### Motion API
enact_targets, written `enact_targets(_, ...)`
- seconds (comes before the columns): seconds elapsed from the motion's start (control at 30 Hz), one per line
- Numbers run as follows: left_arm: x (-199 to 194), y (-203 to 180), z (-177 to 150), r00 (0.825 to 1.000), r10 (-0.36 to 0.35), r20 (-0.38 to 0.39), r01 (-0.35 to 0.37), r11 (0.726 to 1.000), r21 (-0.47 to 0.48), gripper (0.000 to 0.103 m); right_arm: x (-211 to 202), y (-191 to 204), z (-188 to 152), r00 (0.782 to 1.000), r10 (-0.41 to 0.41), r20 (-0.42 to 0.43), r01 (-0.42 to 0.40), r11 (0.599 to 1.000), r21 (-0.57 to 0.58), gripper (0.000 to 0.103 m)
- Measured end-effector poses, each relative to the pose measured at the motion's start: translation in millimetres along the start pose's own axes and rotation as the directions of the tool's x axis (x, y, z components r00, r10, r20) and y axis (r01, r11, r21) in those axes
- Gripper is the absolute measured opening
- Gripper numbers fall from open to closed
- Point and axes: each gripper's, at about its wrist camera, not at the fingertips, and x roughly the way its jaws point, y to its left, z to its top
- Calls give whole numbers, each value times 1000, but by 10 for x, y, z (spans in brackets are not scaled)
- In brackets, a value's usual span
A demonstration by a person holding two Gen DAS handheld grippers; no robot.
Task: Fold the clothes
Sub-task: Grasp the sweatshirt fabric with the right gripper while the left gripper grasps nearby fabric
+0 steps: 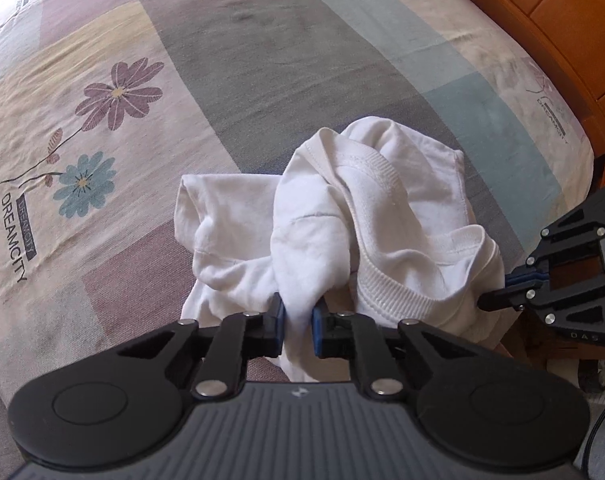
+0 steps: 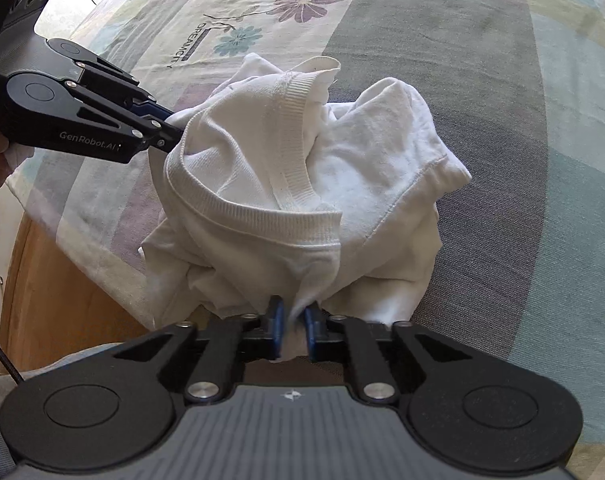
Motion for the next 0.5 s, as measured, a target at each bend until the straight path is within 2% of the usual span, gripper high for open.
enact_targets(0.2,-233,260,-46,998,-13,59,16,999,-46,6,-189,43,102,989,-147,-1,147,989,29,7)
enact_targets(0.33,-337,403,-75,996,-26,90,30,998,-48,6,-319,16,264,981,-196,11,195,979,60,8)
enact_targets(0.43,-326,454,-106,994,-70,89,74,997,-37,6,-325,5,362,982,-187,18,186,981,54,8)
enact_targets(0.5,-263,485,-129,991,-108,82,112,992,-51,7,-286,-14,396,990,-139,13,138,989,60,13)
